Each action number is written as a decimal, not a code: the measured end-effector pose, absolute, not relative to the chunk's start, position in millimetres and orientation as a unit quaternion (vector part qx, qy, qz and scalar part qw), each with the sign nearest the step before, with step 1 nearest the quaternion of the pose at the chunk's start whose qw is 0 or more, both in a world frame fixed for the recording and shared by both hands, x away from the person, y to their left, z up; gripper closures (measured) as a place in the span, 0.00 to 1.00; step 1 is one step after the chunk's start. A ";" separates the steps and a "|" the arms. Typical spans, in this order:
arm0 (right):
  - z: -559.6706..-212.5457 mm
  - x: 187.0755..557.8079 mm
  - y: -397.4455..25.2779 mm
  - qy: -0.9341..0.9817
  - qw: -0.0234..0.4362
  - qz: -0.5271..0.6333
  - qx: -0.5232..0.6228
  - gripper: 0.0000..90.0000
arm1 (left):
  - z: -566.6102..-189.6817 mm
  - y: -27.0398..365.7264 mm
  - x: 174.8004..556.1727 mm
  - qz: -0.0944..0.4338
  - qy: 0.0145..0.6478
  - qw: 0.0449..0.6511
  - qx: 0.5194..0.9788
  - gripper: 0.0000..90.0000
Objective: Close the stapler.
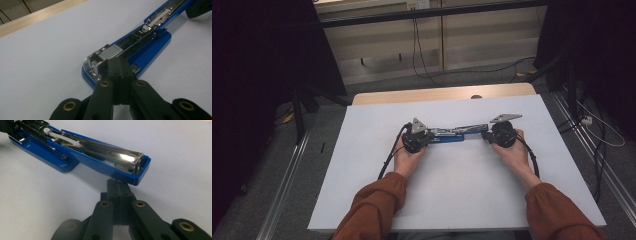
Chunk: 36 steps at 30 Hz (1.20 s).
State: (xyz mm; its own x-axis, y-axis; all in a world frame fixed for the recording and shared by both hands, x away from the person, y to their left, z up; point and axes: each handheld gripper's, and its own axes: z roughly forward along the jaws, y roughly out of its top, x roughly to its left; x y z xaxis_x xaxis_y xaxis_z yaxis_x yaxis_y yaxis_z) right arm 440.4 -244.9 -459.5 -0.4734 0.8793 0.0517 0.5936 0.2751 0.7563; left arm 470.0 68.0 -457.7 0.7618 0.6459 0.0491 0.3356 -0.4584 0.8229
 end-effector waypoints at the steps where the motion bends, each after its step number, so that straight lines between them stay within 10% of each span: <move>1: -459.5 440.5 -245.0 0.774 0.194 0.370 0.475 1.00 | -457.7 68.0 470.0 0.180 0.294 0.429 0.835 1.00; 36: -450.1 437.1 -240.2 0.762 0.194 0.413 0.460 1.00 | -457.5 70.8 467.7 0.180 0.296 0.431 0.833 1.00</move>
